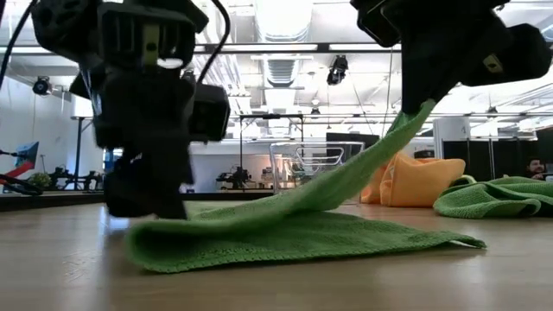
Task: Fold microfiber towels
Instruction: Fold the top green towel
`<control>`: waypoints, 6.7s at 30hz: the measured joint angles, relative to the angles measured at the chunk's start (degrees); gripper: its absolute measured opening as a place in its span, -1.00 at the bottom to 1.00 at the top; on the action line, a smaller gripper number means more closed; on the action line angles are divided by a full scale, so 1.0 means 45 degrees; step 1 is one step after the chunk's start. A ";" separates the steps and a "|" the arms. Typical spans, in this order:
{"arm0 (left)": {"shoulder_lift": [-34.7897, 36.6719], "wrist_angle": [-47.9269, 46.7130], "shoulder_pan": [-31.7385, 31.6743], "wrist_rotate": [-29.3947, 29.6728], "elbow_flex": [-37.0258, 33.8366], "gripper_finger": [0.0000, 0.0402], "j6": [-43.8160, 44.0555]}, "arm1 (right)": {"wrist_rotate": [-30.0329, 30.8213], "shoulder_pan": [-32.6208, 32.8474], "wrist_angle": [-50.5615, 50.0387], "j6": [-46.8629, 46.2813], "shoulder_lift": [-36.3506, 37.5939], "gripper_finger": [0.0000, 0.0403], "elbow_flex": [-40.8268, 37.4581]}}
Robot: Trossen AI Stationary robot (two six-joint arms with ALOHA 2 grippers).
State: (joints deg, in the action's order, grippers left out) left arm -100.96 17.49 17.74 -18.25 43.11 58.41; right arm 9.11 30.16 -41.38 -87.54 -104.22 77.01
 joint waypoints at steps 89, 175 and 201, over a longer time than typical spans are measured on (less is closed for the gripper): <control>0.5634 -0.6471 -0.0591 0.6764 -0.0321 -0.17 -1.0045 | 0.0719 -0.0549 0.6770 0.9358 0.3980 -0.37 -0.4459; 0.3575 0.2488 -0.4286 0.3431 -0.4972 -0.95 -0.0683 | -0.2823 -0.4797 0.8157 1.1491 0.3214 -0.47 -0.4478; 0.3888 0.2644 -0.3816 0.1948 -0.4374 -0.95 -1.1780 | -0.4707 -0.7166 0.3899 2.0010 -0.2900 0.03 0.1270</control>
State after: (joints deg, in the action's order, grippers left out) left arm -83.46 29.38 0.57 -9.49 23.43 5.40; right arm -12.08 -2.09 -23.83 2.50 -117.28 82.73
